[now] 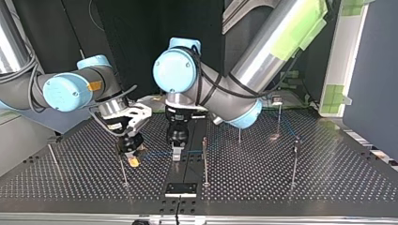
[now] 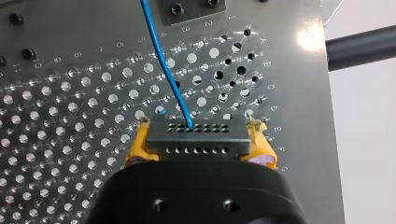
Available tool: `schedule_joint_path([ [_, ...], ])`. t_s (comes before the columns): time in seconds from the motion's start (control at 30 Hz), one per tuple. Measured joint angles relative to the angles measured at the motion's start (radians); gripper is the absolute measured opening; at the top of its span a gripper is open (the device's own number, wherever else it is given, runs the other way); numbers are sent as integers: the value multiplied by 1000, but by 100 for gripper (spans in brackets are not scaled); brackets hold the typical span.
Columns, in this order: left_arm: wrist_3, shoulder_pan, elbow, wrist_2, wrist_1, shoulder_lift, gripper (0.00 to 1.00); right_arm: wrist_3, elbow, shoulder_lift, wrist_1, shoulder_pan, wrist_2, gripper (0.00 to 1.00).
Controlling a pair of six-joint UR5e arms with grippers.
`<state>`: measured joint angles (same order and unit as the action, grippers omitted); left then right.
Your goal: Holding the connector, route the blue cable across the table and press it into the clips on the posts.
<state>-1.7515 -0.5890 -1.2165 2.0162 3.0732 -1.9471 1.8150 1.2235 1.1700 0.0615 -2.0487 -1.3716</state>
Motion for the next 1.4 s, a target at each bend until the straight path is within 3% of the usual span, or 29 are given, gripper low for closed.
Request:
schedule_joint_path([
  [0.5, 1, 25, 112, 2, 33, -125, 100, 0, 0, 0, 2, 0, -2, 0],
  [0.8, 1, 22, 133, 31, 34, -137, 100, 0, 0, 0, 2, 0, -2, 0],
  [0.83, 1, 20, 133, 37, 34, -137, 92, 0, 0, 0, 2, 0, -1, 0],
  [0.87, 2, 18, 133, 43, 34, -137, 71, 0, 0, 0, 1, 0, -1, 0],
  [0.9, 4, 16, 133, 51, 34, -137, 71, 0, 0, 0, 1, 0, -1, 0],
  [0.97, 7, 13, 133, 60, 33, -138, 42, 0, 0, 0, 1, 0, 0, 0],
  [1.0, 9, 12, 133, 63, 33, -137, 42, 0, 0, 0, 1, 0, 0, 0],
  [1.07, 12, 10, 133, 68, 32, -138, 3, 0, 0, 0, 0, -1, 0, 0],
  [1.4, 4, 5, 127, 98, 32, -138, 0, -3, 0, 0, -1, -9, 0, 0],
])
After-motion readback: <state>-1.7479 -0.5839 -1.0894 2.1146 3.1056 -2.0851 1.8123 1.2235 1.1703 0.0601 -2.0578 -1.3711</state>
